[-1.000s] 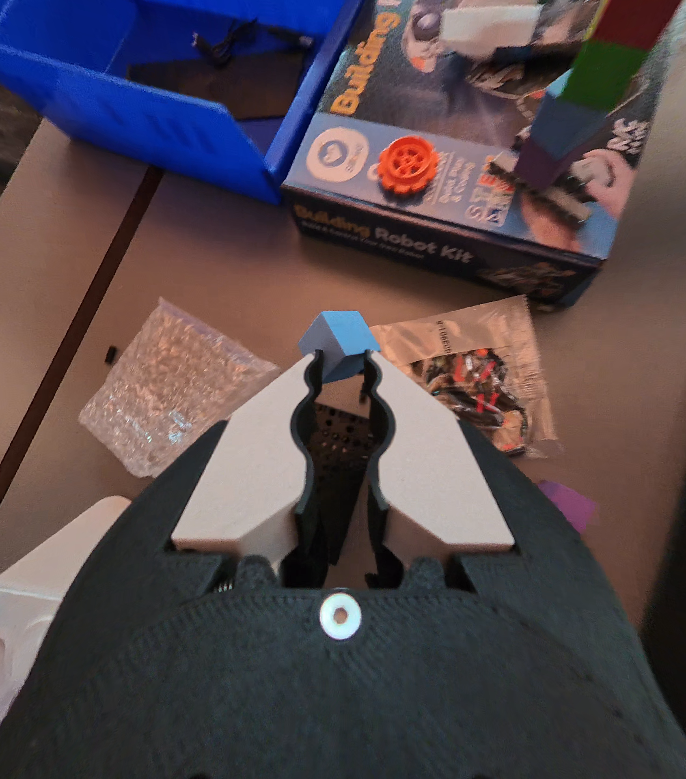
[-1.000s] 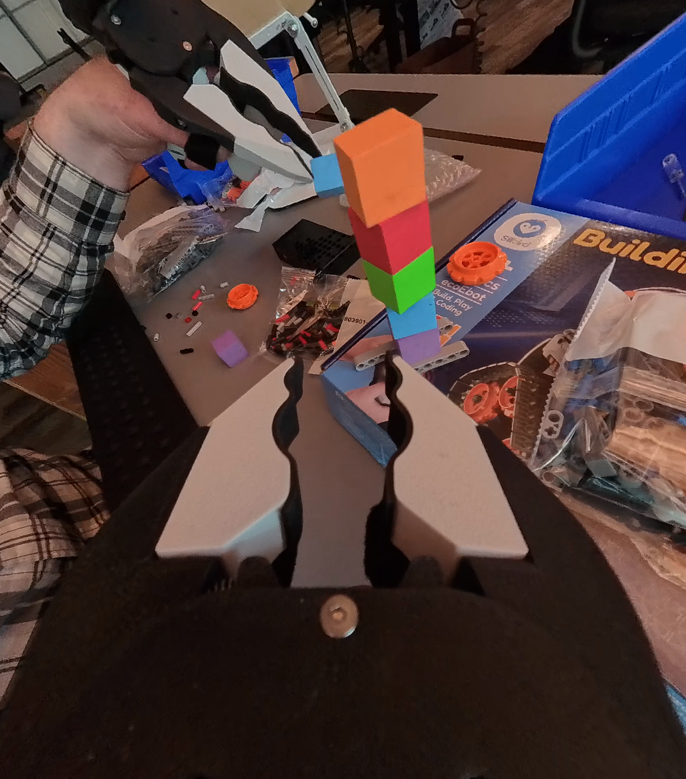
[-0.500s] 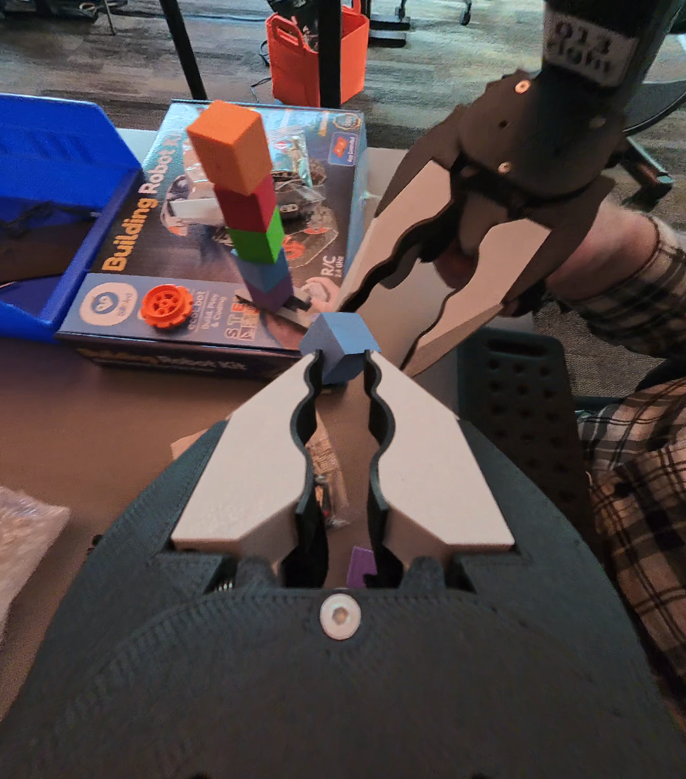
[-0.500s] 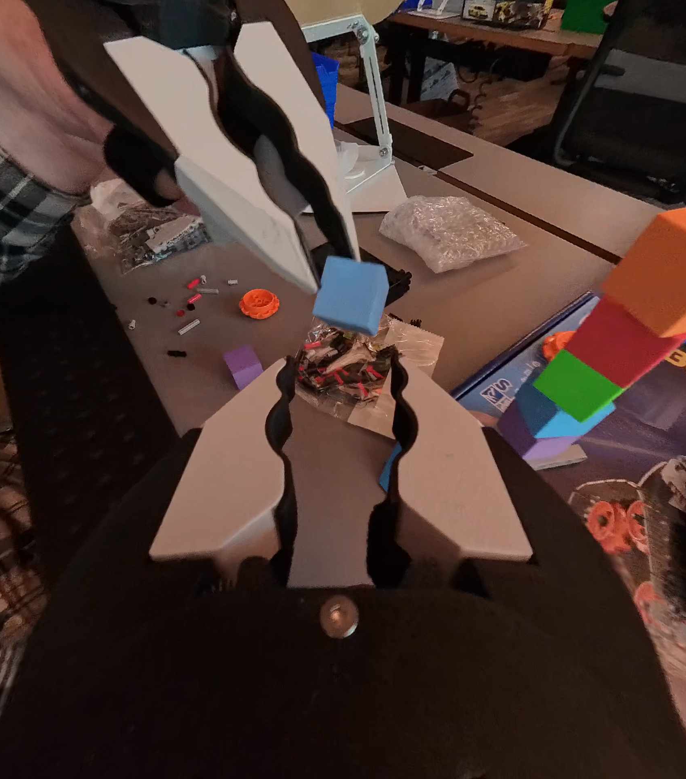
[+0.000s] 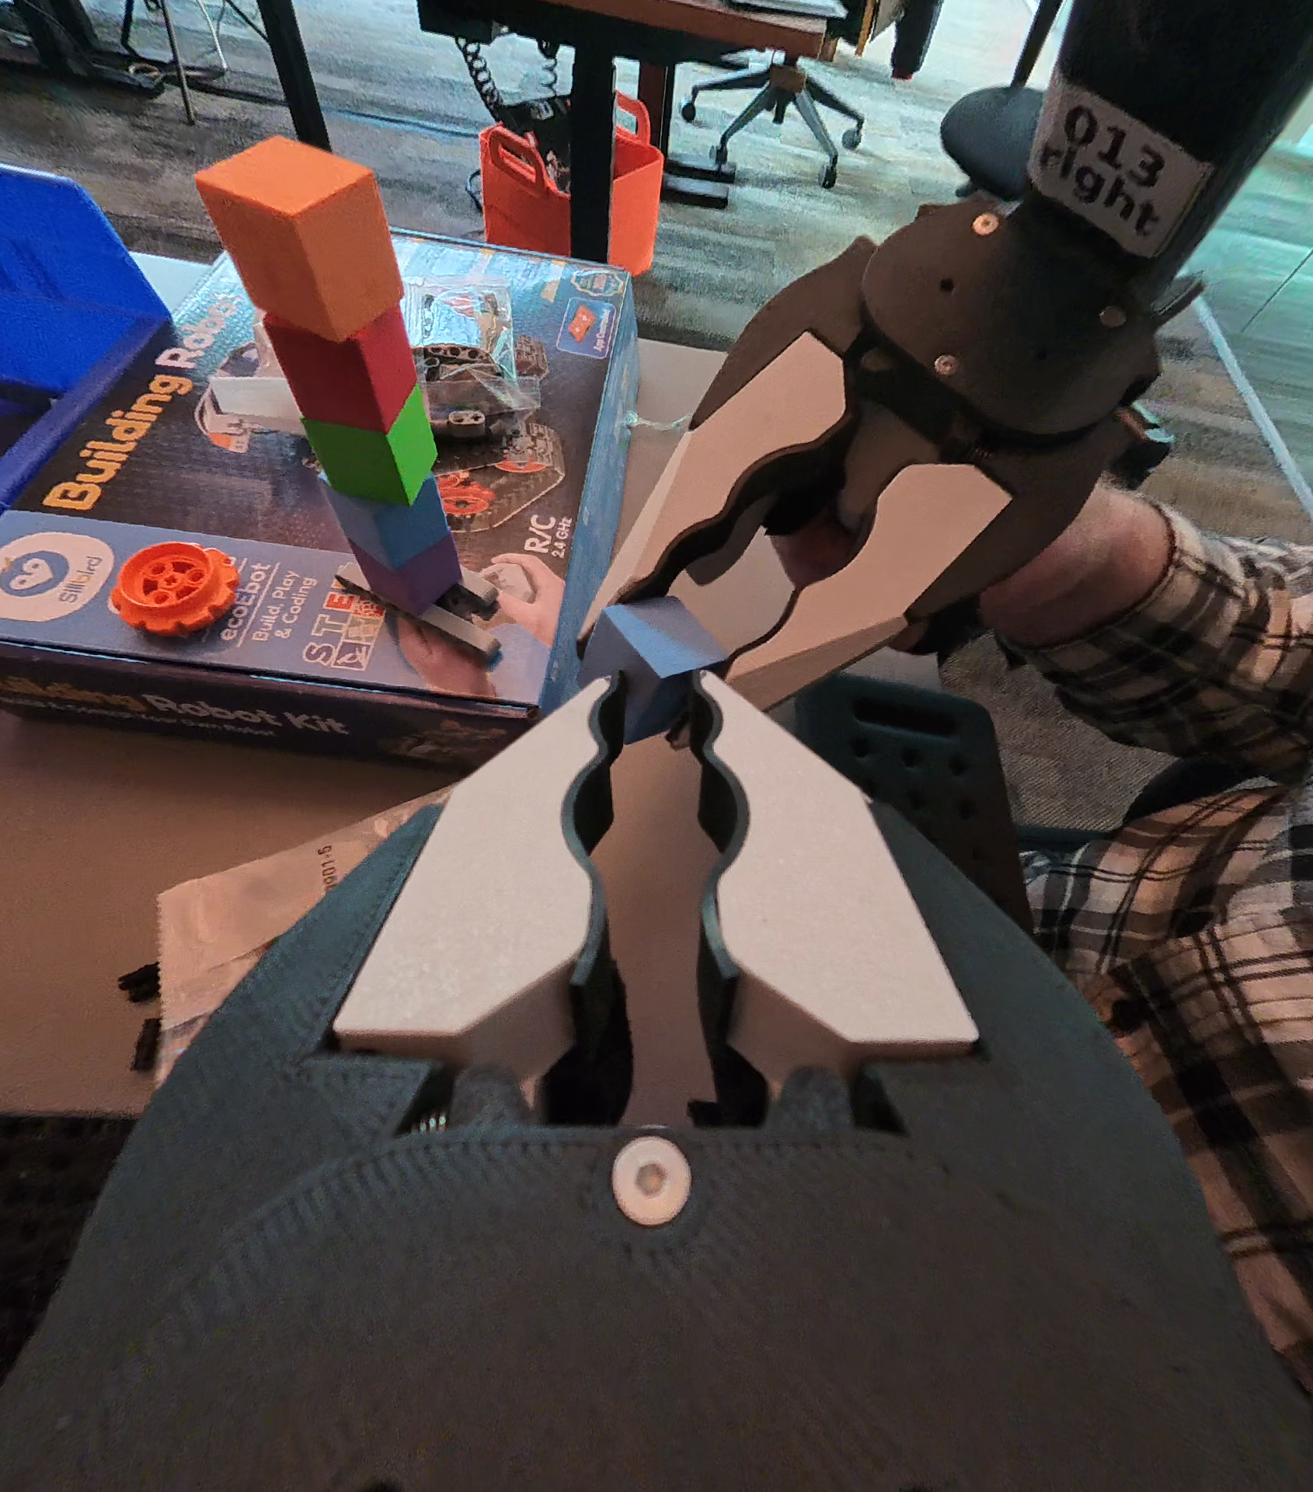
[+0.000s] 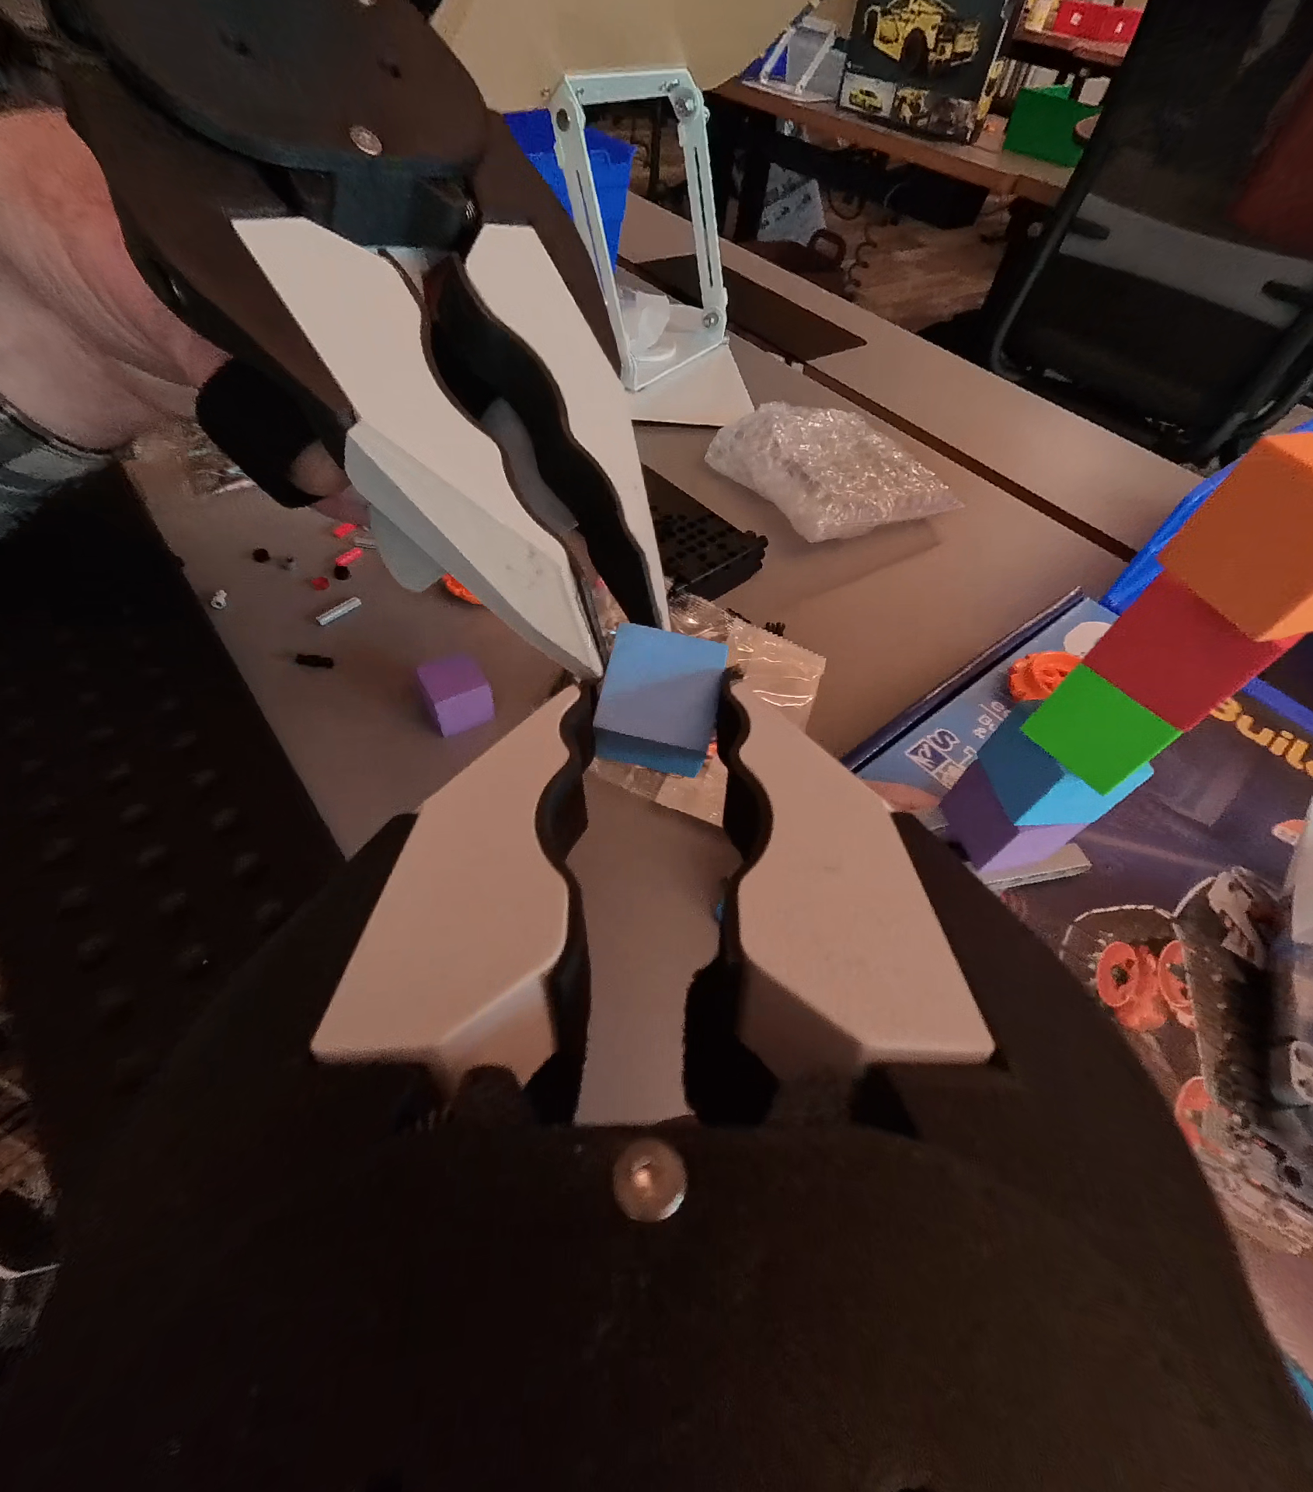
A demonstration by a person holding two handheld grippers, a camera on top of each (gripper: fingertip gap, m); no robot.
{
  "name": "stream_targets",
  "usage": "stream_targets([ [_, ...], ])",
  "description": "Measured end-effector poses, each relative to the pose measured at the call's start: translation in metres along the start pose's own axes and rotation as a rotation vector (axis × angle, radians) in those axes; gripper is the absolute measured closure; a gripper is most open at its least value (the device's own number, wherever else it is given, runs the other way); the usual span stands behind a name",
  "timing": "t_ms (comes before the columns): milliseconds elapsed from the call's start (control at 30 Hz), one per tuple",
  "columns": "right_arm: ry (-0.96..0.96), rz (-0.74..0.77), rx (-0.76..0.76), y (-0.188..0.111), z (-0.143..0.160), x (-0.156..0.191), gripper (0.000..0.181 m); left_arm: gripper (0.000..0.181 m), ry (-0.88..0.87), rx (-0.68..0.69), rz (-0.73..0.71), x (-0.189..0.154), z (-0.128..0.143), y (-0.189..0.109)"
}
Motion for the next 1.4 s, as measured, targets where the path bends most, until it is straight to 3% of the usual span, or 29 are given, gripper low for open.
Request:
stream_targets([
  [233, 0.006, -0.038, -0.004, -0.015, -0.012, -0.006, 0.153, 0.157, 0.048, -0.072, -0.085, -0.004, -0.004, -0.027],
  [400, 0.016, -0.051, -0.009, -0.039, -0.052, -0.029, 0.153, 0.139, 0.143, 0.141, -0.175, -0.004, 0.030, -0.045],
  [533, 0.048, -0.042, -0.010, -0.051, -0.086, -0.056, 0.153, 0.134, 0.154, 0.280, -0.151, -0.005, 0.057, -0.046],
  [700, 0.093, -0.048, 0.099, -0.044, -0.110, -0.084, 0.153, 0.137, 0.244, 0.450, -0.126, -0.009, 0.087, -0.034],
  [1000, 0.100, -0.044, 0.304, -0.026, -0.125, -0.105, 0.153, 0.136, 0.221, 0.486, -0.137, -0.002, 0.102, -0.031],
  [1400, 0.039, -0.037, 0.485, -0.011, -0.129, -0.110, 0.153, 0.136, 0.231, 0.505, -0.125, -0.004, 0.102, -0.034],
])
Point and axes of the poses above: each gripper's, where its closed fingertips meet, y out along the fingers, z out of its underside, x = y × z across the jaws, the point moved 10 cm from there along -y, back along the fingers, and after that the axes turned 11 degrees about y, right-handed, at the moved point
